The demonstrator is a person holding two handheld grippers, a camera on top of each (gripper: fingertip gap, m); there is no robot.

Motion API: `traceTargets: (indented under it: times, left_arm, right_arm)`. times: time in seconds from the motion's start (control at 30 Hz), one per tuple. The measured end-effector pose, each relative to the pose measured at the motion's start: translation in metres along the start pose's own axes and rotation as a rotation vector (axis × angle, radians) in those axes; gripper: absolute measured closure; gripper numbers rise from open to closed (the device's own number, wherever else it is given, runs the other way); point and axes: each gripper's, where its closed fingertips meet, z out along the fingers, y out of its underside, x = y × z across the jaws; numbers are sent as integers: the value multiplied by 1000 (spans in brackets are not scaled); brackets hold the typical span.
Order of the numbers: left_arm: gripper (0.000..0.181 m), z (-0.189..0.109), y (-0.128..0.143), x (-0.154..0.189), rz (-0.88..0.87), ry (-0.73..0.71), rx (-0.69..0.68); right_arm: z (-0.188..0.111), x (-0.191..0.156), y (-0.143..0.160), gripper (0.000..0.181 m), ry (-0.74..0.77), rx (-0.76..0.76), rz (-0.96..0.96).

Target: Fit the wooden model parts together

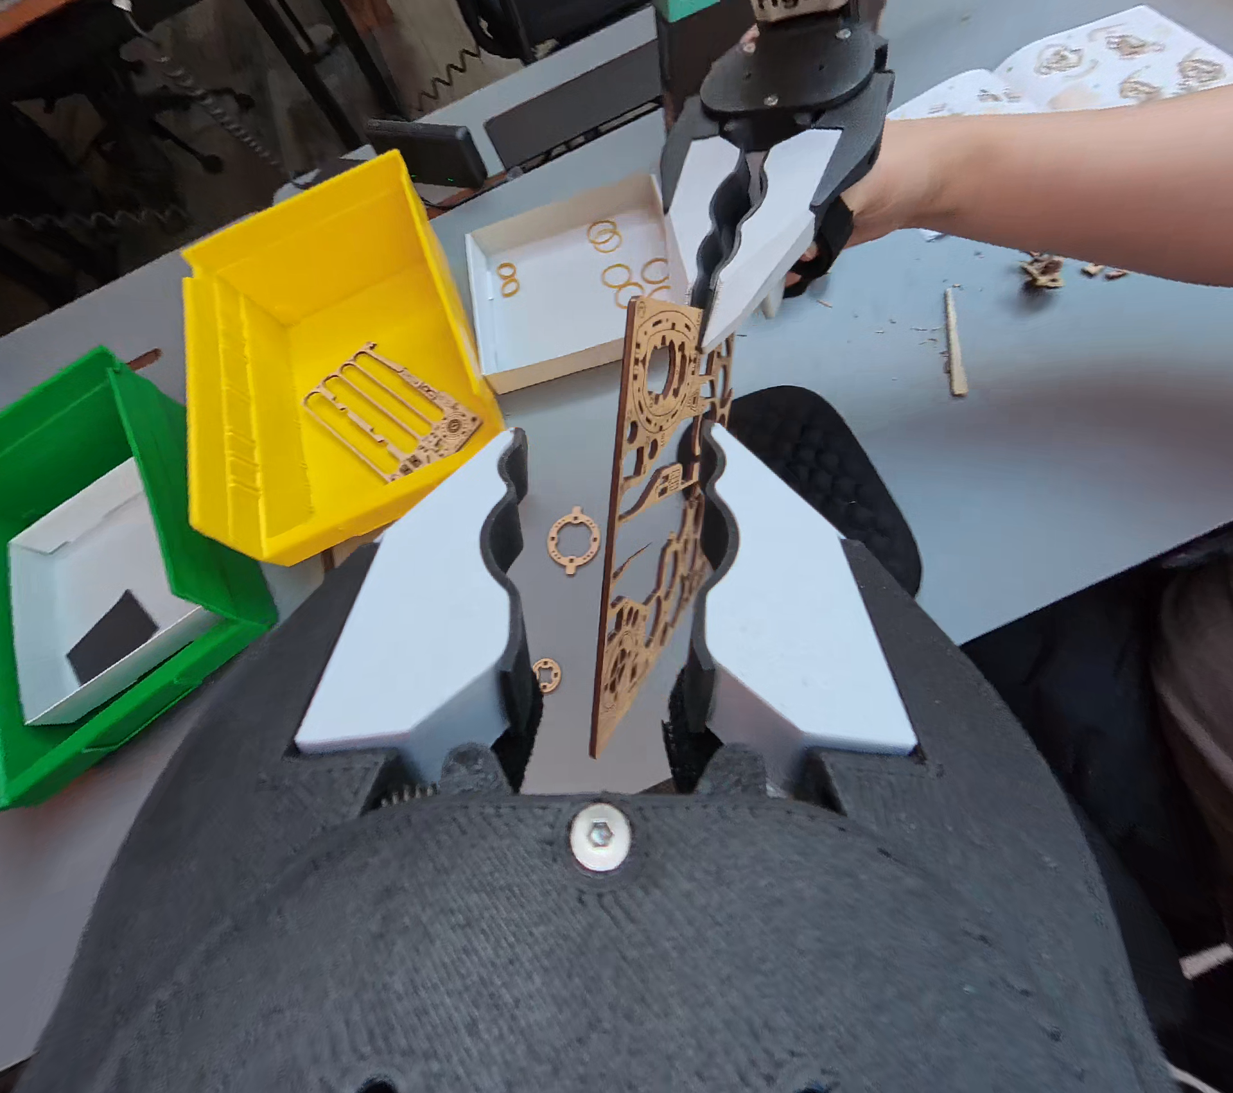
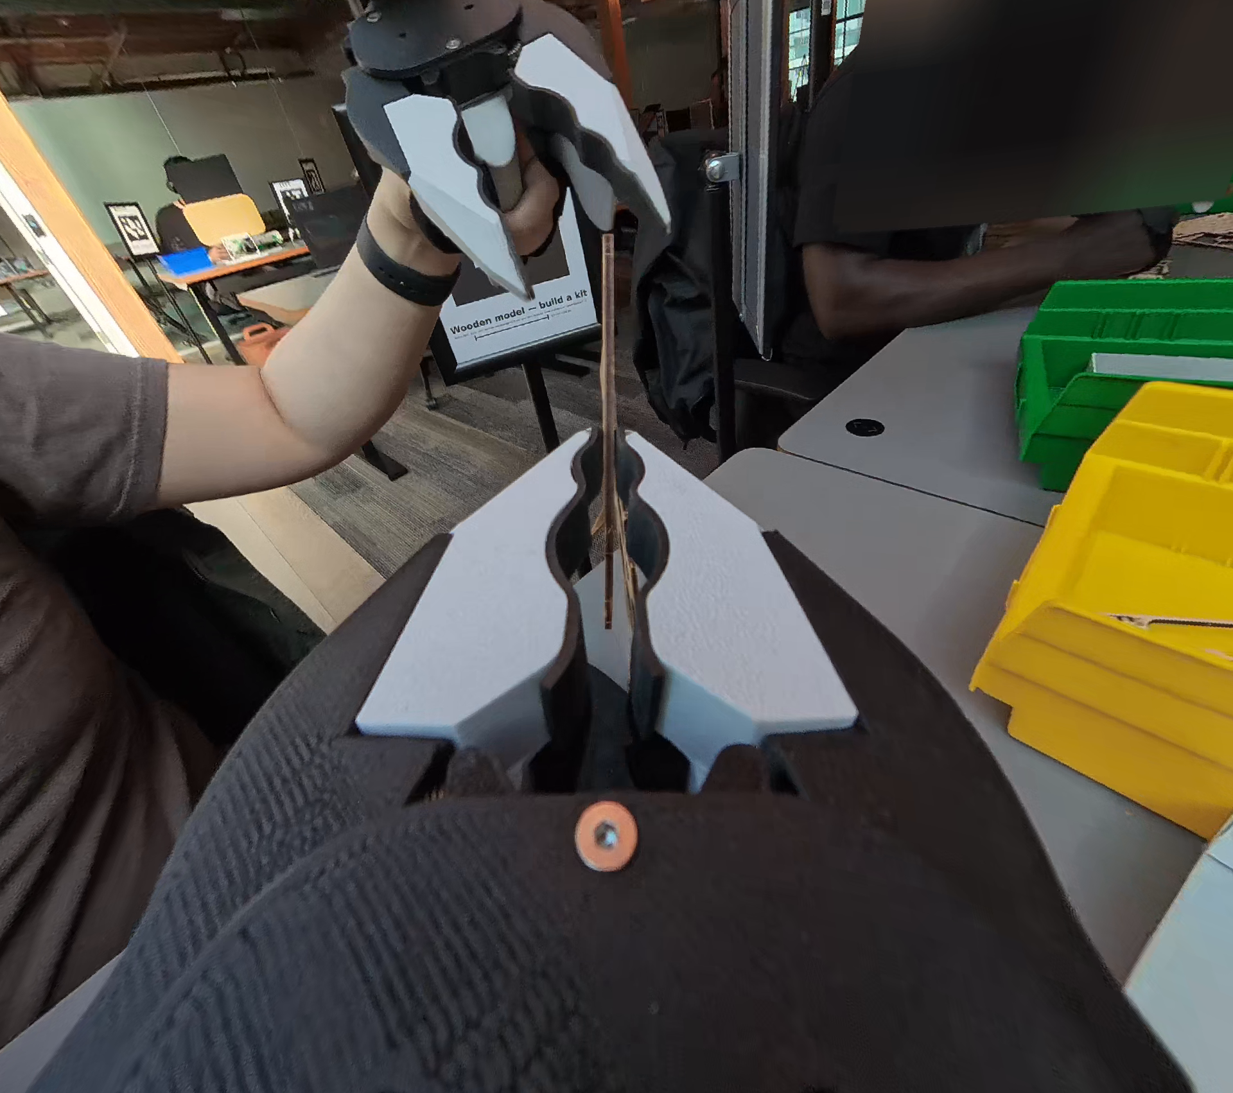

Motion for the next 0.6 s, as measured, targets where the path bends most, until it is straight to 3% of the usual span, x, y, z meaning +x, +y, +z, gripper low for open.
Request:
traceTargets:
  times: [0.13,0.2,0.37,0.47,0.6]
  left_arm:
    - [133,11,-16,28,41,99,-48]
    - [146,16,-24,51,79,170,-44]
    - [179,23,-56,113,164,322,73]
    - [181,27,-79,153,144,444,170]
    - [181,41,-100,207,19,613,254]
  right_arm:
    - [-6,-45,-29,181,40,-103,-118]
    - [-15,-62,-42,181,102,-155,-152]
    - [-50,-102,-55,180,247,-250,-151]
    - [-81,-130,-62,176,327,-193,-105]
    - [-138,-181,-65,141,477,-76,-98]
